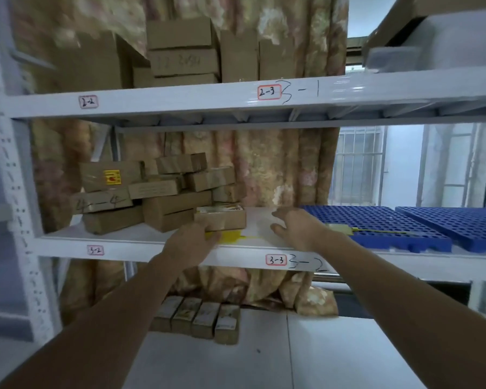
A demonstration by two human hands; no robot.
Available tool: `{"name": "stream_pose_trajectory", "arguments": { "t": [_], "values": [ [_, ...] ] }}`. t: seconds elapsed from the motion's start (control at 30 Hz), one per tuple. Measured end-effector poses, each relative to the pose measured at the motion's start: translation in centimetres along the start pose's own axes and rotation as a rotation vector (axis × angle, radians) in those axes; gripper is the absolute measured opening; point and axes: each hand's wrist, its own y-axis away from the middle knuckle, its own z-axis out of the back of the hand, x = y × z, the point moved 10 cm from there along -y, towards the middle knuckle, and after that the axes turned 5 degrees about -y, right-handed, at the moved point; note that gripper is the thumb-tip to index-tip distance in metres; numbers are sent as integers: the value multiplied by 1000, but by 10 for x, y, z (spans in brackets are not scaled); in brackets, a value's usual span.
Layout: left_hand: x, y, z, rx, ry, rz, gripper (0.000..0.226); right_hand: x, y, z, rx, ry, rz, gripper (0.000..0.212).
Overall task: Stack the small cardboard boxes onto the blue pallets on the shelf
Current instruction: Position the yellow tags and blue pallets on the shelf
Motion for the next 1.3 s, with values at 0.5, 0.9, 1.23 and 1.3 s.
{"name": "stream_pose_trajectory", "arguments": {
  "t": [0.5, 0.9, 1.23, 1.3],
  "values": [
    [48, -14, -28, -81, -47, -204, 59, -4, -12, -70, 9, -24, -358, 20],
    [41, -2, -27, -137, 203, -274, 68, 21, 28, -36, -220, -153, -191, 11],
    [-102, 24, -14, -189, 354, -443, 38, -46, 133, 47, -222, -126, -152, 12],
    [-142, 28, -17, -213, 385, -467, 31, -80, 166, 68, -223, -123, -203, 8]
  ]
}}
